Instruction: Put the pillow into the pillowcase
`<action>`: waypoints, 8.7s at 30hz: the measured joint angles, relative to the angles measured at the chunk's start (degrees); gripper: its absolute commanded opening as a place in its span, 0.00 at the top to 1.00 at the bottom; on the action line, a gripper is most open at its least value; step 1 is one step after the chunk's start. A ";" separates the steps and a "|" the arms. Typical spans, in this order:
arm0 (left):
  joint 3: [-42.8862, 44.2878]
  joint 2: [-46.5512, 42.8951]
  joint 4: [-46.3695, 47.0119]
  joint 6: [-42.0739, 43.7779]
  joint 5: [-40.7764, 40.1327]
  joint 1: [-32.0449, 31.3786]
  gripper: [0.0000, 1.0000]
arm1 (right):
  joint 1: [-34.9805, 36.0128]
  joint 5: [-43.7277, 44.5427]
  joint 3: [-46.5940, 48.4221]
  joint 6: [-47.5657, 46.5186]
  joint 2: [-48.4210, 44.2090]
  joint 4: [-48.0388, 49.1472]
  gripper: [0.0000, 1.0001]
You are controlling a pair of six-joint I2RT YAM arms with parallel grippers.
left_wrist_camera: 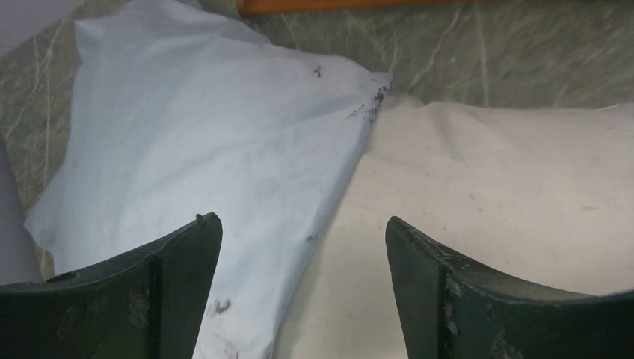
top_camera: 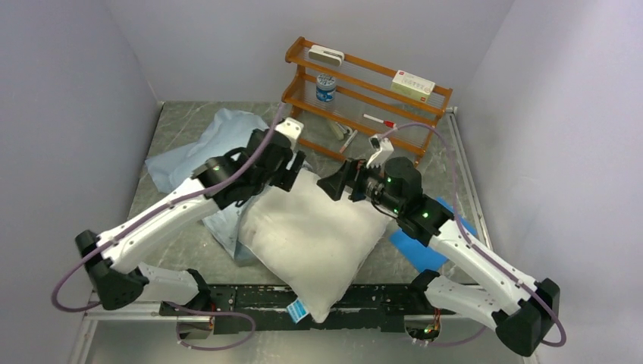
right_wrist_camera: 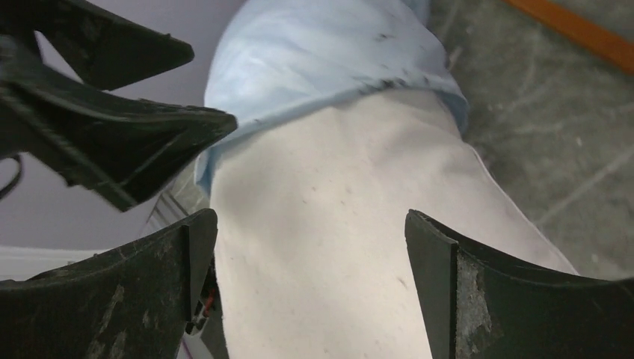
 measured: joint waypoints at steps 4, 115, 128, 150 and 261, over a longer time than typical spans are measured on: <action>-1.70 5.11 1.22 1.25 -0.46 0.94 0.13 | 0.00 4.55 -1.88 4.50 -4.39 -6.16 0.00; -20.61 -7.96 17.29 -17.51 45.07 34.73 0.32 | 32.79 19.89 13.00 -35.78 30.14 -2.51 0.00; -19.32 -19.82 9.97 -10.43 19.78 34.95 0.37 | 32.44 22.71 16.15 -36.20 37.86 -1.38 0.59; -26.21 -32.48 13.38 -3.89 27.50 34.99 0.41 | 6.51 -8.41 18.91 4.59 38.03 23.82 1.00; -13.99 -30.03 16.11 1.95 49.81 20.06 0.46 | 5.70 -13.75 10.86 -8.52 29.62 19.74 0.42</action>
